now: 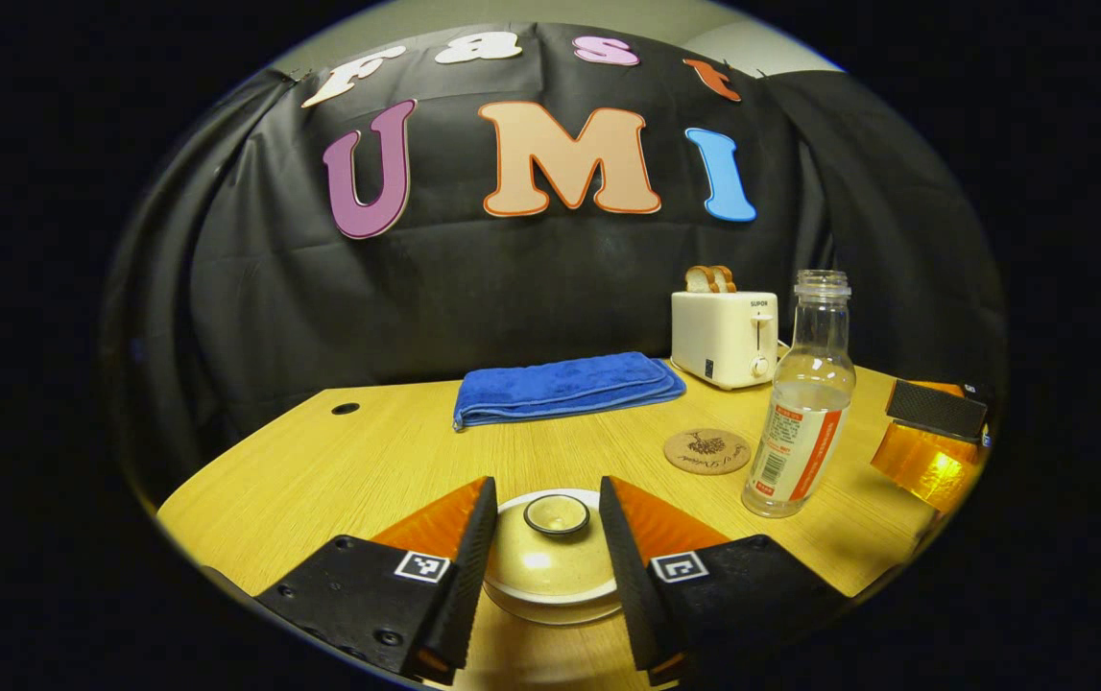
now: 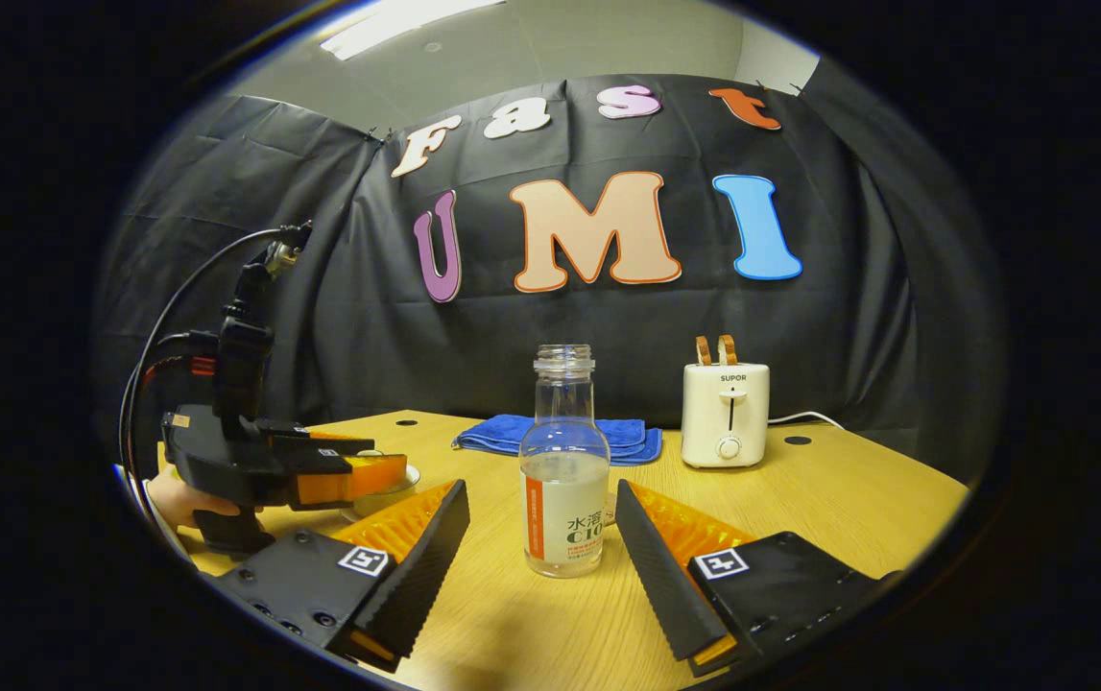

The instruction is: Open the teacup lid with one hand, grasp the water bottle and pour water into the teacup with the other hand; after pouring, place the water bottle on the coaster and then close the teacup lid.

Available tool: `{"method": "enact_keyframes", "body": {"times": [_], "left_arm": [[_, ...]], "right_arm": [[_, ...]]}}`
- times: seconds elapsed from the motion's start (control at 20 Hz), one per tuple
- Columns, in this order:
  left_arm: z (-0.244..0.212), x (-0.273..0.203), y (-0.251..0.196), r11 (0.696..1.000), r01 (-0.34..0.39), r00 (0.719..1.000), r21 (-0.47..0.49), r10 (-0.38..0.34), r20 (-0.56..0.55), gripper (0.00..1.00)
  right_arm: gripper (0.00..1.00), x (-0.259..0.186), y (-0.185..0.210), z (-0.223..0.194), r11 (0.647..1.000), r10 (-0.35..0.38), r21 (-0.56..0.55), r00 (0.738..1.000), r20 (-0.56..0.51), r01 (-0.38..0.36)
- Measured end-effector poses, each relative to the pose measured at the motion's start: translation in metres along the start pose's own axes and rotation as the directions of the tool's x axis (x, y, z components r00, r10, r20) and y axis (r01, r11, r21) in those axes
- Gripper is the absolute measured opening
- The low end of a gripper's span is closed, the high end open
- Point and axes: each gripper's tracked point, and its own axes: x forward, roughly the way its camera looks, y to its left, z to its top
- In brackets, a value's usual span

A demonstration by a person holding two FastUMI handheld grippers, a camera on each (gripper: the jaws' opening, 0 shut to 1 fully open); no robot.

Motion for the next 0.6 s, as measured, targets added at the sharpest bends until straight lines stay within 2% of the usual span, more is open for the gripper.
{"method": "enact_keyframes", "body": {"times": [0.35, 0.6], "left_arm": [[0.0026, 0.0002, -0.0019, 1.0, 0.01, 1.0, -0.001, -0.01, 0.02, 0.3], [0.0066, -0.0015, 0.002, 1.0, -0.003, 0.999, -0.01, 0.003, 0.041, 0.26]], "right_arm": [[1.0, 0.0, 0.0003, -0.0002, 1.0, 0.0, 0.0, 1.0, 0.0, 0.0], [0.99, -0.0004, 0.0002, -0.0003, 1.0, 0.002, 0.0, 1.0, 0.0, -0.002]]}}
